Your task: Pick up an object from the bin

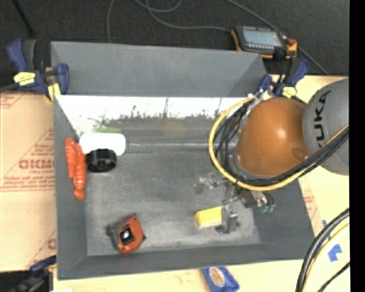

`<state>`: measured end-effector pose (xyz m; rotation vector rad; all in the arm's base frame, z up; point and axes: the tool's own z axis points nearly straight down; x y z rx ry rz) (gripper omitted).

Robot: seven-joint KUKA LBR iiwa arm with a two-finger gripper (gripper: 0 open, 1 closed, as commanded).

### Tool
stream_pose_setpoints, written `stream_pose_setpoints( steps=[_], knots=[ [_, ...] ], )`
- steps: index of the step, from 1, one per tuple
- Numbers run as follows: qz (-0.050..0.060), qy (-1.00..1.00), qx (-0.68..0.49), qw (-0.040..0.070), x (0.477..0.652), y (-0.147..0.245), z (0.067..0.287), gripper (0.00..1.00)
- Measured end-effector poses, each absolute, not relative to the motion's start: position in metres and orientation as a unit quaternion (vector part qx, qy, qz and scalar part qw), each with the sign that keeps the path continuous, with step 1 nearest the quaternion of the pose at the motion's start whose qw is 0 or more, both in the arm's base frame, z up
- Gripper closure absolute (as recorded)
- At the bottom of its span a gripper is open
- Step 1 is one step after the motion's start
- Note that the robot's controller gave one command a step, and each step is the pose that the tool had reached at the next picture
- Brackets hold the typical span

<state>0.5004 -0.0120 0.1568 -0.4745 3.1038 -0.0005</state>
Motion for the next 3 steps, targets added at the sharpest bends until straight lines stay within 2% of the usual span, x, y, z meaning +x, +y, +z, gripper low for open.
stream_pose_setpoints(
  steps=[1, 2, 3],
  knots=[
    [0.0, 0.998, -0.058, 0.001, 0.497, -0.054, 0.138, 0.0],
    [-0.001, 0.983, -0.182, 0.001, 0.495, -0.065, 0.113, 0.0],
    [0.0, 0.982, -0.189, 0.002, 0.484, -0.07, 0.089, 0.0]
  ],
)
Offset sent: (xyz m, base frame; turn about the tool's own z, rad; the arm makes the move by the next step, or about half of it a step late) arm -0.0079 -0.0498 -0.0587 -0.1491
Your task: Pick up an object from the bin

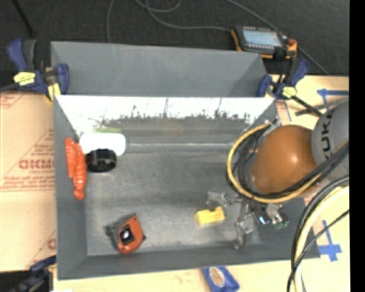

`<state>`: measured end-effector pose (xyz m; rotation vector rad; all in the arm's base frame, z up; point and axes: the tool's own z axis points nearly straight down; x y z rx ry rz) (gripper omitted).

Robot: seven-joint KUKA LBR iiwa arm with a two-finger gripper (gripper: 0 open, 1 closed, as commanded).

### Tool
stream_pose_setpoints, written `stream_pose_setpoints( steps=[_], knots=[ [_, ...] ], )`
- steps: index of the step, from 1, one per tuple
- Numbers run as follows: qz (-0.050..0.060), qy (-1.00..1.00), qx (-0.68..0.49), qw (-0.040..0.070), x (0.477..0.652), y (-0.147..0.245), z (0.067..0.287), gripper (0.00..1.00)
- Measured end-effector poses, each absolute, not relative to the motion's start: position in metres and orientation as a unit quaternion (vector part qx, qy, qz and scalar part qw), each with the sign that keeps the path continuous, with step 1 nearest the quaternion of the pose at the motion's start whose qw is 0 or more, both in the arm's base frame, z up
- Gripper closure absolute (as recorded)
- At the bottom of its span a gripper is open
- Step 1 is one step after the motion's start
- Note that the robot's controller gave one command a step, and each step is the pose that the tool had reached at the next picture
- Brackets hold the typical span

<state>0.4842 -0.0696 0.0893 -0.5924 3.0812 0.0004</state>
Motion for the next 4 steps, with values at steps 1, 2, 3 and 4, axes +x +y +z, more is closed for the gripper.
stream_pose_setpoints(
  steps=[1, 2, 3, 4],
  knots=[
    [-0.002, 0.988, -0.152, 0.005, 0.485, -0.039, 0.078, 0.0],
    [0.0, 0.985, -0.17, 0.004, 0.481, -0.07, 0.074, 1.0],
    [0.001, 0.986, -0.169, 0.004, 0.481, -0.07, 0.074, 1.0],
    [0.001, 0.985, -0.172, -0.002, 0.48, -0.074, 0.122, 1.0]
  ],
)
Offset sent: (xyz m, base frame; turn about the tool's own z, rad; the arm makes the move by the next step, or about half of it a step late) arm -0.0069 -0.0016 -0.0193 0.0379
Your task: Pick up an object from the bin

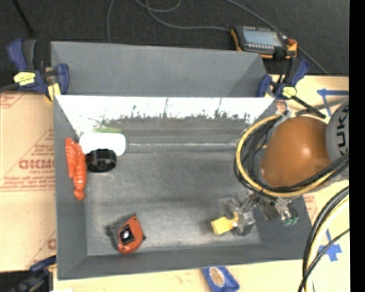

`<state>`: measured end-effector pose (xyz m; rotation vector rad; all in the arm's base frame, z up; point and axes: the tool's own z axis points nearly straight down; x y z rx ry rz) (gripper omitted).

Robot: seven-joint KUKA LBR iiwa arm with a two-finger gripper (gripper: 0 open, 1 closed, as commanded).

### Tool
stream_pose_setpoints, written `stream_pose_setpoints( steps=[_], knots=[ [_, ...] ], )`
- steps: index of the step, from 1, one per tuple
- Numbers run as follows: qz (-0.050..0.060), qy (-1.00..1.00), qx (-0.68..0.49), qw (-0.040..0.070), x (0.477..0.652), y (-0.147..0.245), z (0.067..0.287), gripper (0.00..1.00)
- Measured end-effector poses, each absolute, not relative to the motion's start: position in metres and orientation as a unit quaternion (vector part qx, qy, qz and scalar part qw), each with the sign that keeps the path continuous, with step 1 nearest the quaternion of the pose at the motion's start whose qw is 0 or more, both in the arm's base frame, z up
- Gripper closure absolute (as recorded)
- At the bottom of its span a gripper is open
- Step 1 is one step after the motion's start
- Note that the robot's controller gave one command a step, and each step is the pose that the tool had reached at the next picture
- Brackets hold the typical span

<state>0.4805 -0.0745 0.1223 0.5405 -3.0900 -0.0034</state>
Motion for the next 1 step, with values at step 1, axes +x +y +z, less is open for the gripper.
stream_pose_setpoints(
  steps=[1],
  knots=[
    [0.003, -0.984, 0.179, -0.008, 0.5024, -0.1147, 0.115, 1.0]
  ],
)
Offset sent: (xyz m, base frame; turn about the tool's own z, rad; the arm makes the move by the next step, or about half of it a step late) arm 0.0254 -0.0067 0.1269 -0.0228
